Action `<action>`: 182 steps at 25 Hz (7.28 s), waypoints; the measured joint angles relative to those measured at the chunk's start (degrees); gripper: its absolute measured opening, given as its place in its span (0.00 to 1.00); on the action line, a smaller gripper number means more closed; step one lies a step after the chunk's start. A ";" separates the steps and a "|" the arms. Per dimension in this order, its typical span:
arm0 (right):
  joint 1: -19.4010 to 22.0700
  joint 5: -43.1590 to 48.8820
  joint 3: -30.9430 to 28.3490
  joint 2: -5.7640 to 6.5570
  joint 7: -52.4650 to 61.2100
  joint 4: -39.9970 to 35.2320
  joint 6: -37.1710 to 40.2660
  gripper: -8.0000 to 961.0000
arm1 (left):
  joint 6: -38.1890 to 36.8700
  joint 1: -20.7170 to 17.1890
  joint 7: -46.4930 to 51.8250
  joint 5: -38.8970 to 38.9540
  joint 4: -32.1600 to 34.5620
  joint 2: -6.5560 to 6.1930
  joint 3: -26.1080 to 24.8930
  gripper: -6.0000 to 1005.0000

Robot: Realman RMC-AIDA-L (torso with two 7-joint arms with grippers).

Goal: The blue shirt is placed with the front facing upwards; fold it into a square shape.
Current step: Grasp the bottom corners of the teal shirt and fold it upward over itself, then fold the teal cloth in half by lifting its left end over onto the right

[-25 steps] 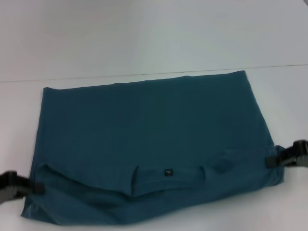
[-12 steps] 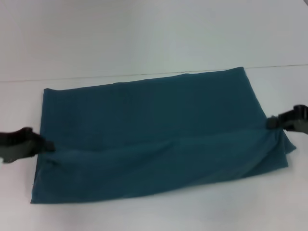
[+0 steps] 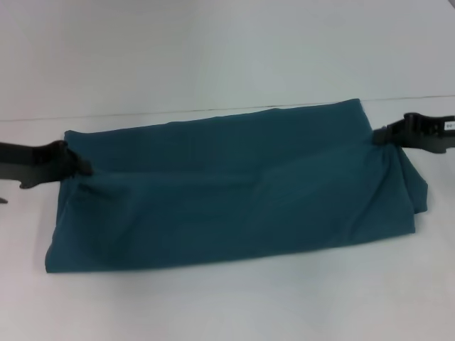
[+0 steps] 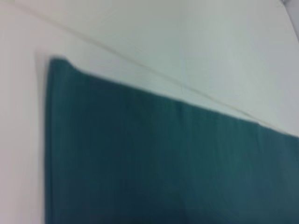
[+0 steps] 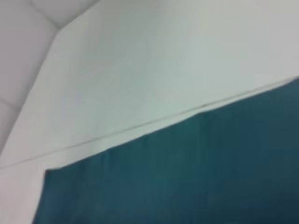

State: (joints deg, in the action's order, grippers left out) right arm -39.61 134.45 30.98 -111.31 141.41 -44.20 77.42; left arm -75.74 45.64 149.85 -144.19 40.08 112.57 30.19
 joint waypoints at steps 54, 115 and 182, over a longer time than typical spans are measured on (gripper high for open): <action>-12.63 0.18 17.57 -4.23 -0.83 19.60 -52.10 0.07 | 41.14 5.72 1.51 0.44 -10.19 4.64 12.53 0.11; 17.14 -33.55 8.72 -0.15 -14.77 4.35 4.99 0.90 | 8.71 -15.42 -6.99 30.45 4.47 5.32 7.39 0.93; 16.78 -33.29 7.69 0.09 -18.64 10.10 4.13 0.90 | 41.92 -2.48 -13.44 11.93 -12.86 5.35 17.80 0.90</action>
State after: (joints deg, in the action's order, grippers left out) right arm -22.83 101.16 38.67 -111.22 122.78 -34.09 81.56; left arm -33.82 43.15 136.41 -132.26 27.22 117.92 47.99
